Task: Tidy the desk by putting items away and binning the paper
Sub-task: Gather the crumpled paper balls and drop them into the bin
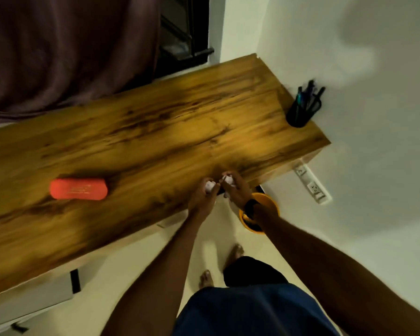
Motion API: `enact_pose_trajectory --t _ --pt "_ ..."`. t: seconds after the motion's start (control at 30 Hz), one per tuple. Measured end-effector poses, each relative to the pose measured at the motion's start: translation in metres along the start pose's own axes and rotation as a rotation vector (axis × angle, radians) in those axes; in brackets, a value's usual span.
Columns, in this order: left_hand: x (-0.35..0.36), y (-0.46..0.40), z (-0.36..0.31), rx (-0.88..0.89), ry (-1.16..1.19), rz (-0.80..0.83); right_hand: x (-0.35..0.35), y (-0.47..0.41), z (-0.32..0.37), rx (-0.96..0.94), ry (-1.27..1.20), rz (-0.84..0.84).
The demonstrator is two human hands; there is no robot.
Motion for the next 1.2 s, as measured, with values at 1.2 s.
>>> enact_pose_trajectory --t 1.2 --pt "0.455 -0.242 0.281 -0.886 0.406 0.207 -0.116 -0.131 -0.563 0.95 -0.855 -0.184"
Point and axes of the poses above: each hand's wrist, its own y-axis away from the middle knuckle, its own x-axis out of the palm, z = x × y, the point moved 2 cm from there along -y, towards the middle knuckle, and after that the axes turned 6 degrees about z, right-handed, at the moved point
